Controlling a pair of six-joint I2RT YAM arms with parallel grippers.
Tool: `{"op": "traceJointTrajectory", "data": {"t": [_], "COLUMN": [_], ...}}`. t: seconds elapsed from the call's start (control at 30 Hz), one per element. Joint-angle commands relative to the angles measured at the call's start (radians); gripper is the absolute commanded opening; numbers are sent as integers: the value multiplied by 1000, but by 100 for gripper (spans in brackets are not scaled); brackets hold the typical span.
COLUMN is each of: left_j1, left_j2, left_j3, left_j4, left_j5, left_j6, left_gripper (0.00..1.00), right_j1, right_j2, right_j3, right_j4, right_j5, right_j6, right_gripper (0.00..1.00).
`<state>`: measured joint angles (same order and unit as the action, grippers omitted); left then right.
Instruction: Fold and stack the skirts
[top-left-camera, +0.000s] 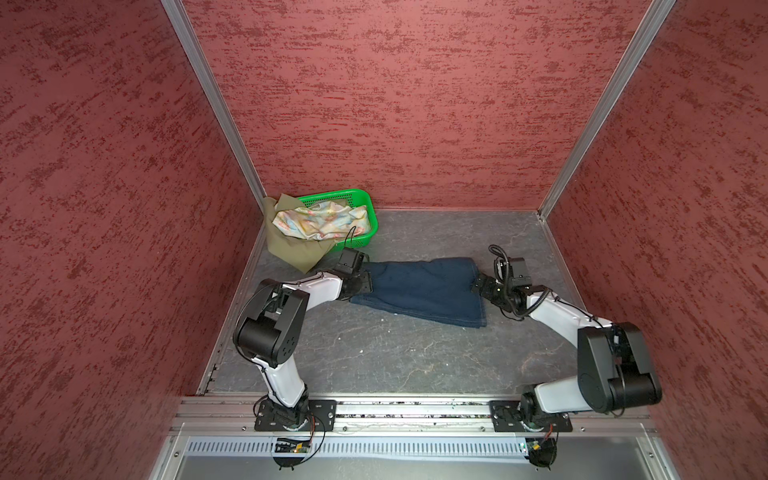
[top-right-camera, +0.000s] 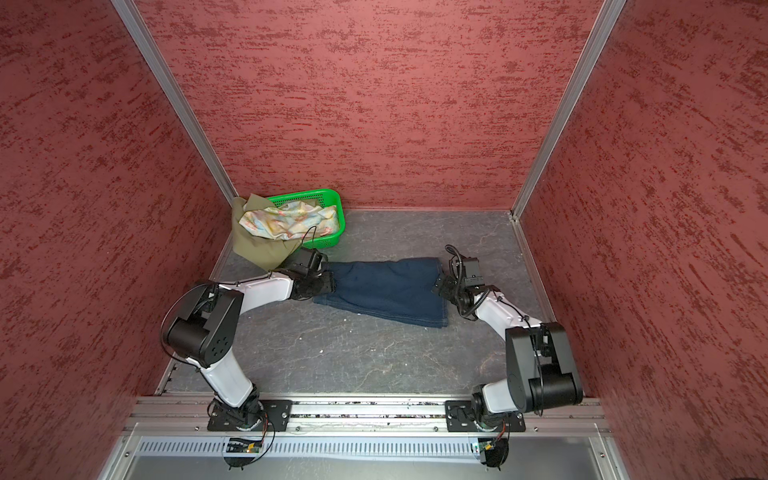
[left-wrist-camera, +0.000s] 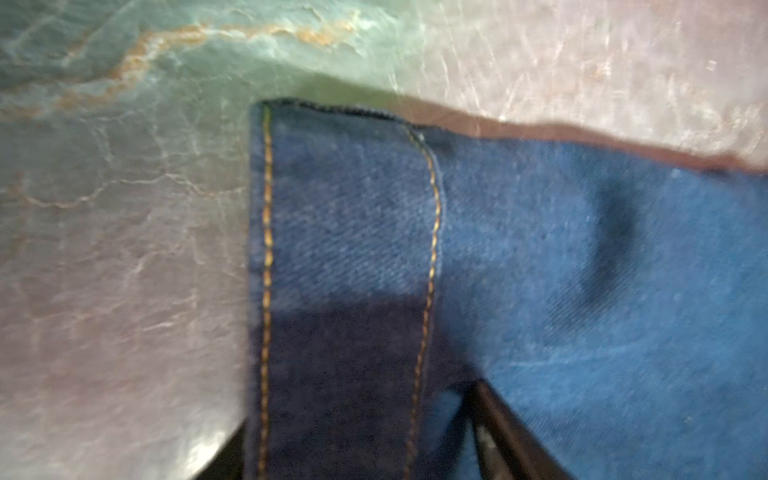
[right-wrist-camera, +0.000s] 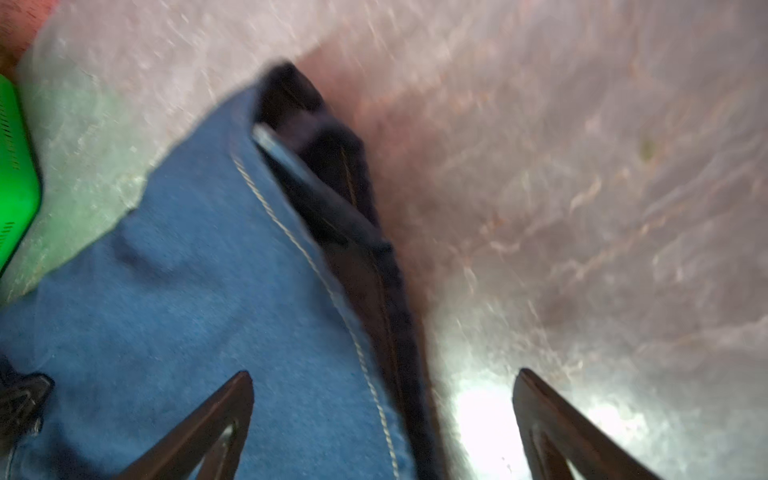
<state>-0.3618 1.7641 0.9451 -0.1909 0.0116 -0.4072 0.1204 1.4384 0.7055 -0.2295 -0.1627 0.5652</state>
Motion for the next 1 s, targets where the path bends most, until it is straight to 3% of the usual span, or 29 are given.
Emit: {"op": "traceJointTrajectory", "data": {"t": [0.0,0.13,0.37,0.43,0.53,0.6,0.7,0.83,0.97], "left_j1": [3,5,-2,-10,-12,-9,2,36,53], "left_j2": [66,73,67,62,53,35,-15,-78,-83], "left_j3": [-16,-8,1,1,3,7,15,16,23], "left_j4": [-23,-20,-25,-29,-43,-56,-81,-89,-110], "left_j5": [45,65,103,108,107,102,86,101,111], "left_j6": [3,10,13,13,13,14,18,2,8], "left_gripper": [52,42,41,41,42,49,80,94,97], "right_j1": [-4,-4,-4,-4,-5,-5,-5,-4,-6], "right_j2": [3,10,106,133,149,143,139,118,93], "right_j3": [-24,-38,-63,-64,-61,-57,-32,-3,10], "right_j4": [39,70,181,203,230,239,225,185,145], "right_j5": [-69,-101,-164,-171,-166,-156,-154,-110,-81], "right_j6": [22,32,43,42,37,32,9,-29,-59], "right_gripper": [98,97,91,86,66,53,33,0,0]}}
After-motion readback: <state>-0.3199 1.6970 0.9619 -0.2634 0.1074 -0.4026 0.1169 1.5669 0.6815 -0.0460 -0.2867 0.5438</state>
